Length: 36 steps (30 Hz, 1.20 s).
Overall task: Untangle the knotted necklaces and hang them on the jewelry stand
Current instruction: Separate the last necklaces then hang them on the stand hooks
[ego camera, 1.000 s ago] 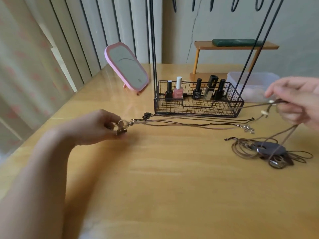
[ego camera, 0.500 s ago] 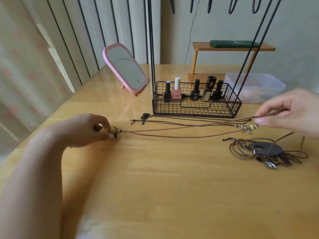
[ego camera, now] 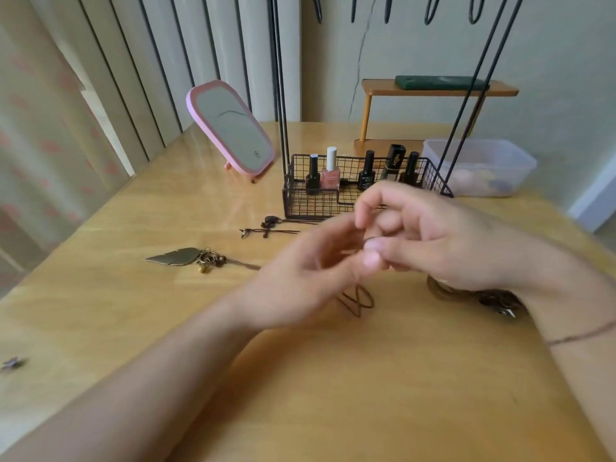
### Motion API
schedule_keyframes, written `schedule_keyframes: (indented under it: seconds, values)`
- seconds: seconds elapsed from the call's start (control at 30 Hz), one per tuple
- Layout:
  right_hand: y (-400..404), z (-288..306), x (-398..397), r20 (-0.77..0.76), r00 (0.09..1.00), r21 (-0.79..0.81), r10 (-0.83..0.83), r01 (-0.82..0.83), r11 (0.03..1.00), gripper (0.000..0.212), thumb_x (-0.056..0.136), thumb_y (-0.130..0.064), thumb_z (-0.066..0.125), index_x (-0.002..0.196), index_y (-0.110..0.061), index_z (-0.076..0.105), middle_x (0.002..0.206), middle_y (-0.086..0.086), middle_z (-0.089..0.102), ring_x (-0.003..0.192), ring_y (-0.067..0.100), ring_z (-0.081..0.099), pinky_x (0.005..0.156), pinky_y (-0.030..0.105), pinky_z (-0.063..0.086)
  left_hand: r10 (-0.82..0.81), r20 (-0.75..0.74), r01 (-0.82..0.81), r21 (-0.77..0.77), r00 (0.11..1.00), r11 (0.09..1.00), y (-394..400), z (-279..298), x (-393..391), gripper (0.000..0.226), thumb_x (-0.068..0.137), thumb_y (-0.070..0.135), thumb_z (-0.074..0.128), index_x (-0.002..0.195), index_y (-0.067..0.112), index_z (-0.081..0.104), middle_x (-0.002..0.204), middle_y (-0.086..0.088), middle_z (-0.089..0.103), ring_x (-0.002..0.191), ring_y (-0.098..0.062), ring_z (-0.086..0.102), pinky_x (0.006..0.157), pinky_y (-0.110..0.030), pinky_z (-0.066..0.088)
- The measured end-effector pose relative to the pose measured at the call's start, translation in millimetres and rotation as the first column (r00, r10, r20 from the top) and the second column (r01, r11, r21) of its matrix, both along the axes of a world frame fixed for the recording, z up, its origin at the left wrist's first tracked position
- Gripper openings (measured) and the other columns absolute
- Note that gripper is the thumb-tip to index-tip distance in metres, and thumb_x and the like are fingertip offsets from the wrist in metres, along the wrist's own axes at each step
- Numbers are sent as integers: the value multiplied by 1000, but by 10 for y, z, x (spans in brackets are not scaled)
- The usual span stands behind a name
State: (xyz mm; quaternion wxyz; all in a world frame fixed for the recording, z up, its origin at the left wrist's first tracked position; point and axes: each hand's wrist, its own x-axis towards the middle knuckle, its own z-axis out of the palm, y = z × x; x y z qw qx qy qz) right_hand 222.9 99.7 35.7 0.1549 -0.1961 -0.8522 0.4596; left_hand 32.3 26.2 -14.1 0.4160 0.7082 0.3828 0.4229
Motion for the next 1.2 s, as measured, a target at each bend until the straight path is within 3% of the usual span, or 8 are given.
schedule_keyframes:
  seconds: [0.1,0.37,0.53,0.67,0.77,0.87,1.0,1.2]
  values:
    - [56,21,80,-47,993,-41,-110,108,993,20,92,-27,69,105,-21,55,61,2,53,53,13,41,47,19,34,46,145,-26,-133,988,991,28,0,-53,19,93,24,60,106,13,70,61,2,45,53,-10,41,47,-25,39]
    - [286,-37,648,43,989,-158,-143,148,976,55,72,-67,74,82,-14,74,55,4,47,52,16,48,55,21,43,418,9,-417,-59,908,907,54,203,-1006,53,60,71,79,72,20,74,47,10,30,44,-9,19,45,-25,10]
    - [206,-95,679,43,996,-240,-76,85,967,44,81,-52,76,95,-10,75,88,16,75,84,28,72,76,29,57,719,-476,-707,247,507,662,155,111,-1132,23,90,37,68,73,23,71,41,8,40,40,-11,31,44,-24,25]
    - [126,-189,493,82,985,-147,-151,162,976,21,83,-28,69,93,-13,78,86,9,77,81,15,73,74,19,54,668,-695,-701,336,266,629,186,10,-1036,16,91,33,67,86,20,74,83,-5,68,77,-30,62,66,-33,45]
    - [30,-266,289,107,979,-118,-174,187,975,28,78,-37,67,95,-17,76,83,4,78,79,16,73,76,30,55,694,-522,-552,428,496,716,103,48,-615,31,97,42,55,113,20,70,117,4,68,105,-19,64,82,-28,44]
    - [-47,-317,152,47,975,-97,-216,220,971,32,80,-41,62,102,-20,72,81,0,77,79,18,73,80,36,56,241,-381,-245,40,892,969,65,157,-116,46,97,57,42,118,23,65,109,10,71,106,-6,65,89,-26,49]
    - [-58,-318,141,-47,960,-163,-275,264,951,24,87,-36,54,100,-16,55,73,4,74,65,18,65,64,33,50,79,-200,-122,-214,977,969,117,135,63,31,98,38,54,102,10,67,63,9,56,59,-11,48,57,-26,40]
    - [-63,-391,155,7,975,-201,-224,221,954,28,88,-38,53,103,-15,61,63,1,60,53,15,45,53,25,36,211,-309,-234,-41,927,971,77,14,-109,26,93,33,59,80,17,73,49,15,39,47,-4,30,46,-14,24]
